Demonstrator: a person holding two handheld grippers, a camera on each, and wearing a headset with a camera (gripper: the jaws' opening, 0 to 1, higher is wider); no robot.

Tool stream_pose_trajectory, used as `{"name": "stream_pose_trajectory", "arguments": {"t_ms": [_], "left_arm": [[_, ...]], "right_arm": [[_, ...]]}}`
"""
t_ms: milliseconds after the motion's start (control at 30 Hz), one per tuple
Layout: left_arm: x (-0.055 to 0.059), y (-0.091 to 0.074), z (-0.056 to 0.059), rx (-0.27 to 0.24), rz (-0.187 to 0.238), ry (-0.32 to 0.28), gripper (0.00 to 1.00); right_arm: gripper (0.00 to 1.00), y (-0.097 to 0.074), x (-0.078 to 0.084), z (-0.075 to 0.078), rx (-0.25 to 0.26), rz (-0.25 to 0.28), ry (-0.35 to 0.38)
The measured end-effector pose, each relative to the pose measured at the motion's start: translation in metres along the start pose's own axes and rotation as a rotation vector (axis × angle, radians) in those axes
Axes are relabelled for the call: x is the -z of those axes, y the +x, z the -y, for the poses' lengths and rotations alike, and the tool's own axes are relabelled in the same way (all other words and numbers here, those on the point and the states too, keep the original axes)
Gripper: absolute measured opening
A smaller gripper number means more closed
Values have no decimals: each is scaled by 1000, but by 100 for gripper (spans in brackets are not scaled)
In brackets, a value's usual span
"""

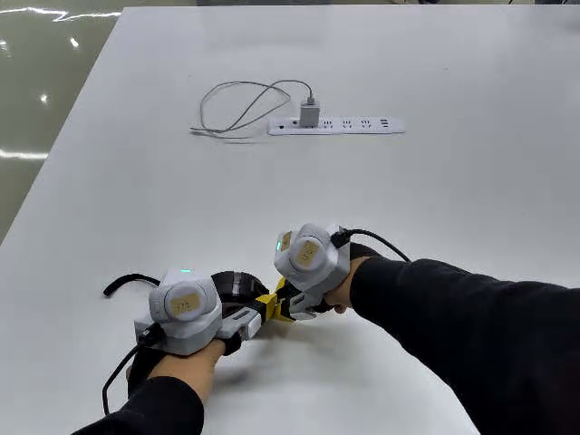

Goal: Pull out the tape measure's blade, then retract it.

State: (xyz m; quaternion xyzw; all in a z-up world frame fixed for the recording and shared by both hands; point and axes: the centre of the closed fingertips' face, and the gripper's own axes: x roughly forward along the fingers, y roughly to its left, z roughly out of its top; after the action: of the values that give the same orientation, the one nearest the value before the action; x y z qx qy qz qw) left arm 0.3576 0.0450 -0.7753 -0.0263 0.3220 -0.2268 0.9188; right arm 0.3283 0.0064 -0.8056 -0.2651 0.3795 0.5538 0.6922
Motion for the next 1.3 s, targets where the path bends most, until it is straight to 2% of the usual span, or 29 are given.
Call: {"name": "stream_pose_trajectory", "arguments": {"t_ms": [267, 367, 633, 933, 1100, 1300], "left_arm": [[-1, 0, 0, -2, 8, 21, 63], [-4, -2, 2, 0, 21, 58, 62], [-7, -4, 2, 8, 24, 55, 61], [-15, -10, -1, 32, 51, 63, 62], [-16, -14, -4, 66, 47, 75, 64], [-11, -16, -10, 85, 26, 95, 68]], "right_arm": [[12, 0, 0, 0, 5, -3, -4], [12, -1, 0, -2, 2, -2, -18], [13, -3, 0, -2, 2, 6, -1], [16, -7, 1, -5, 11, 6, -2], [19, -12, 0, -4, 24, 18, 3], [22, -18, 2, -1, 44, 40, 47]]}}
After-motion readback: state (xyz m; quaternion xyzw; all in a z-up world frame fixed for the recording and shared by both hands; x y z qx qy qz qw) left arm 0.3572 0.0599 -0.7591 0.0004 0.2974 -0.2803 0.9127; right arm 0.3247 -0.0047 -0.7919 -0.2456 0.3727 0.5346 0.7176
